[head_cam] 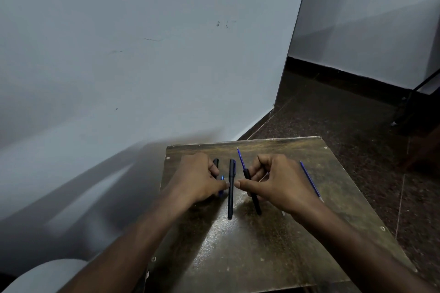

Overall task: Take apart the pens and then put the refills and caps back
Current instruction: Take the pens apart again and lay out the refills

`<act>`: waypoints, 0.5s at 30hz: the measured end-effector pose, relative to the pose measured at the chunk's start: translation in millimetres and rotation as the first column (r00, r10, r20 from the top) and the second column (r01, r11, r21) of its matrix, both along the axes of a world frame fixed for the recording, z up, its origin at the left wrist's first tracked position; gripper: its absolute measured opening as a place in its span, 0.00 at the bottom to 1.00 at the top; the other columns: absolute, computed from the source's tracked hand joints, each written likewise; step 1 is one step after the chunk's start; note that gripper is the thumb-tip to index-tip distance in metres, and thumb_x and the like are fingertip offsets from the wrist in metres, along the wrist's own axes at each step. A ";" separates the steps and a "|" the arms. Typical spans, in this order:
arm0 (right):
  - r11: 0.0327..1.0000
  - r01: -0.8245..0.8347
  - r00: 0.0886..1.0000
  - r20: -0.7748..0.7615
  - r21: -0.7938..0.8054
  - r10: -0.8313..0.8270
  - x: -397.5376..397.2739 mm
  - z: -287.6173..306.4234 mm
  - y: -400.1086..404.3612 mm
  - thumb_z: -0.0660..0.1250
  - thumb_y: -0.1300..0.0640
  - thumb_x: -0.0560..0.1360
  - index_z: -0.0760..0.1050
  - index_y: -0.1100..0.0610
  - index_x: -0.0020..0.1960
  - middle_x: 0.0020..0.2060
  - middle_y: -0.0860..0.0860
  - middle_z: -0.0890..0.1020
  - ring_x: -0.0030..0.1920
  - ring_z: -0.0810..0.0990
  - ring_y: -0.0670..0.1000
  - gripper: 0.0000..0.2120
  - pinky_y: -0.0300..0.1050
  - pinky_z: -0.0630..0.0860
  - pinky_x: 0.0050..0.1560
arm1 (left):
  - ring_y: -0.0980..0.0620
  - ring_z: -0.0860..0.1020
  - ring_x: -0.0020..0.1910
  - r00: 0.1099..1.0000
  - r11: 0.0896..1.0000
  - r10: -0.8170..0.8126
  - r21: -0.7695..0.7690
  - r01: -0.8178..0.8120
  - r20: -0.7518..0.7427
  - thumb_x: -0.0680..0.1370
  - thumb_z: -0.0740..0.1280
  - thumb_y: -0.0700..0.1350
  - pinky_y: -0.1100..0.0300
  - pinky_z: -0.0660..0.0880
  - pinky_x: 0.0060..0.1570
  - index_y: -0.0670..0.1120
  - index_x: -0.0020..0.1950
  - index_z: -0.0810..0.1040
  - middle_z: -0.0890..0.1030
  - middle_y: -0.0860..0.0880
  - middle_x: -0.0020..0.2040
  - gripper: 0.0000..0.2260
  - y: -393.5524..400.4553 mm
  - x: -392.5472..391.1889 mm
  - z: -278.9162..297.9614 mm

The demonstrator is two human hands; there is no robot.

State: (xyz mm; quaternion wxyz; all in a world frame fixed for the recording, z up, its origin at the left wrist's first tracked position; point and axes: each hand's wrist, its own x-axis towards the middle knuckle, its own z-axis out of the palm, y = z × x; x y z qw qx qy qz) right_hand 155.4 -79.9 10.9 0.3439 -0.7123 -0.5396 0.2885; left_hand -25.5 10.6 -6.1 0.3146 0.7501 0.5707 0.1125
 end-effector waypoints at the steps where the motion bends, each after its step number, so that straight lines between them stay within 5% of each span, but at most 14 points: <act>1: 1.000 -0.004 1.000 0.001 0.001 0.004 -0.4 -0.6 -0.2 0.88 0.50 0.66 0.83 0.55 0.41 0.32 0.48 0.88 0.33 0.88 0.44 0.16 0.42 0.86 0.35 | 0.54 0.88 0.42 1.000 1.000 0.003 -0.005 -0.003 -0.020 0.71 0.85 0.52 0.55 0.86 0.49 0.50 0.46 0.83 0.89 0.51 0.42 0.13 -0.6 1.0 0.0; 9: 0.999 -0.032 0.988 -0.152 -0.020 0.029 1.0 -4.1 0.5 0.86 0.53 0.70 0.83 0.55 0.46 0.35 0.51 0.89 0.36 0.91 0.49 0.14 0.44 0.86 0.35 | 0.63 0.85 0.35 1.000 0.991 -0.011 0.135 0.011 0.006 0.81 0.75 0.52 0.70 0.72 0.33 0.54 0.39 0.84 0.86 0.58 0.33 0.11 6.5 -2.3 0.0; 13: 0.998 -0.051 0.947 -0.320 -0.028 0.039 0.2 -3.6 2.4 0.82 0.55 0.74 0.82 0.52 0.58 0.40 0.56 0.90 0.42 0.92 0.56 0.15 0.56 0.89 0.44 | 0.70 0.84 0.35 0.980 0.990 -0.142 0.041 0.137 0.140 0.82 0.72 0.48 0.70 0.76 0.39 0.57 0.45 0.86 0.86 0.66 0.35 0.07 4.4 -1.9 10.0; 15: 0.999 -0.044 0.916 -0.400 -0.032 0.027 -1.4 -4.1 3.0 0.79 0.57 0.77 0.81 0.52 0.59 0.44 0.58 0.91 0.45 0.92 0.59 0.13 0.55 0.89 0.44 | 0.66 0.86 0.41 0.953 0.972 -0.213 -0.056 0.229 0.214 0.79 0.75 0.45 0.65 0.81 0.47 0.57 0.51 0.87 0.89 0.62 0.41 0.06 1.7 -3.7 12.9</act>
